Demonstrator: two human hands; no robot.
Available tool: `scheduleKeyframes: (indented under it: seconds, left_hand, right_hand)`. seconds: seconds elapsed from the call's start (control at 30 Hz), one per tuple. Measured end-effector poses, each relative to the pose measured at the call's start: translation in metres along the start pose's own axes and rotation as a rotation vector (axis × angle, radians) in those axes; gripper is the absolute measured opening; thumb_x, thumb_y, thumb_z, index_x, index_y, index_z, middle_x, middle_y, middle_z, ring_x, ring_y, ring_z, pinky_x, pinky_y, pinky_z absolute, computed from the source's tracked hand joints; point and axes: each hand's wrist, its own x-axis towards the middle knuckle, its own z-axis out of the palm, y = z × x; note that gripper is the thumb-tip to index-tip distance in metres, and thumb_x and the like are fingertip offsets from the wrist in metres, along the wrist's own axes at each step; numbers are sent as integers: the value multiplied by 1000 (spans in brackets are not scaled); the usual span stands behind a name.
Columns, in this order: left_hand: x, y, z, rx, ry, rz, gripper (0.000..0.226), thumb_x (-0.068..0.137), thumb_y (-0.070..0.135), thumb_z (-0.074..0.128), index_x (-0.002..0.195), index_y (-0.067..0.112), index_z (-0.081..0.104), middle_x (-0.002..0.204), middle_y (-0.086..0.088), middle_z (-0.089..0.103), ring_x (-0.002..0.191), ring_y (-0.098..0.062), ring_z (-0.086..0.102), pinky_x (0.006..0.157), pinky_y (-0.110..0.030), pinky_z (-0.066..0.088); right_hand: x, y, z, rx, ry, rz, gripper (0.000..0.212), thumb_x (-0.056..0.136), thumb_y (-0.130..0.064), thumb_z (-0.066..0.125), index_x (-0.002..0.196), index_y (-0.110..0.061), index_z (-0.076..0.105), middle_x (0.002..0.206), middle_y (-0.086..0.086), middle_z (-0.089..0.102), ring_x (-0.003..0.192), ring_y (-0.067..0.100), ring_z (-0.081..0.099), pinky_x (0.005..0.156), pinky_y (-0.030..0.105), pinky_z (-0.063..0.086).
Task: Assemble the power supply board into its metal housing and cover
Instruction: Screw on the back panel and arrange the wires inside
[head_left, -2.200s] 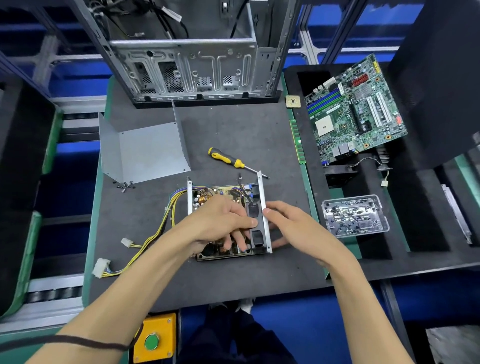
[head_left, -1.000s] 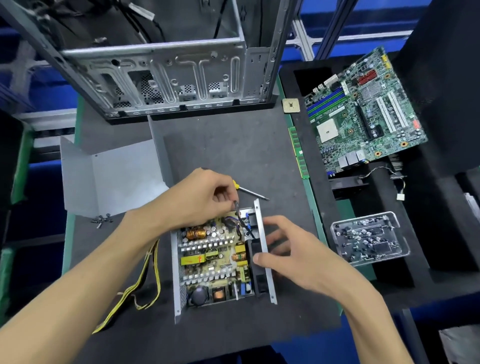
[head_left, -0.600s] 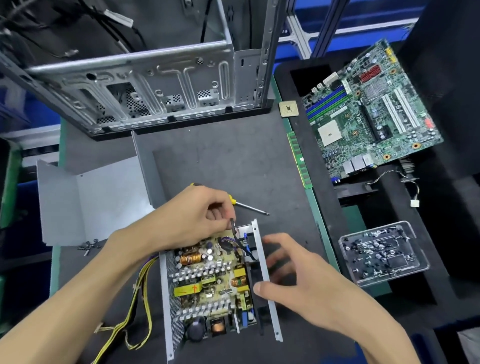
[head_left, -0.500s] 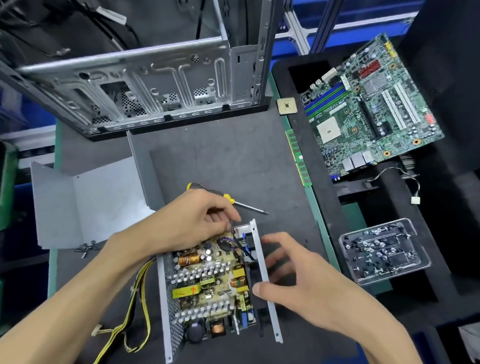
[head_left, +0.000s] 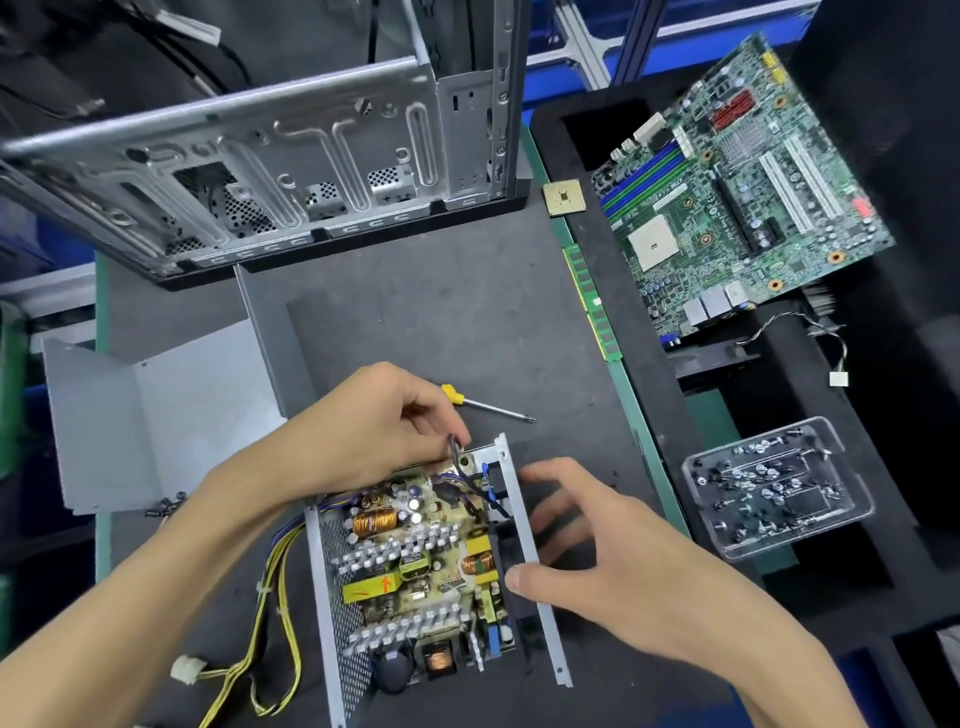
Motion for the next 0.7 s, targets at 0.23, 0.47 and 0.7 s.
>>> scheduleKeyframes:
  seconds: [0.23,0.47,0.7]
  left_hand:
    - [9,-2,4,111,-95,-9,26,86,8,76,77,33,75,63,15,68,54,1,55,53,-11,42]
    - [16,-3,6,128,-137,-17,27,87,6,75,77,32,74,61,23,66,52,4,56,50,-7,39]
    - [18,2,6,158,-159,-19,21,86,5,73,80,24,77,53,22,62,48,2,53,48,-7,35]
  right_hand:
    - [1,2,1,17,-2,-6,68,73,-61,75,128,-64,37,110,-34,57,99,-8,63,85,21,51]
    - [0,2,1,27,-3,-7,68,74,-59,77,129,-63,37,109,-34,57,98,-7,63,83,21,52]
    - [1,2,1,38,-8,-16,67,71,-61,75,125,-65,36,111,-36,54,99,-8,63,84,22,53]
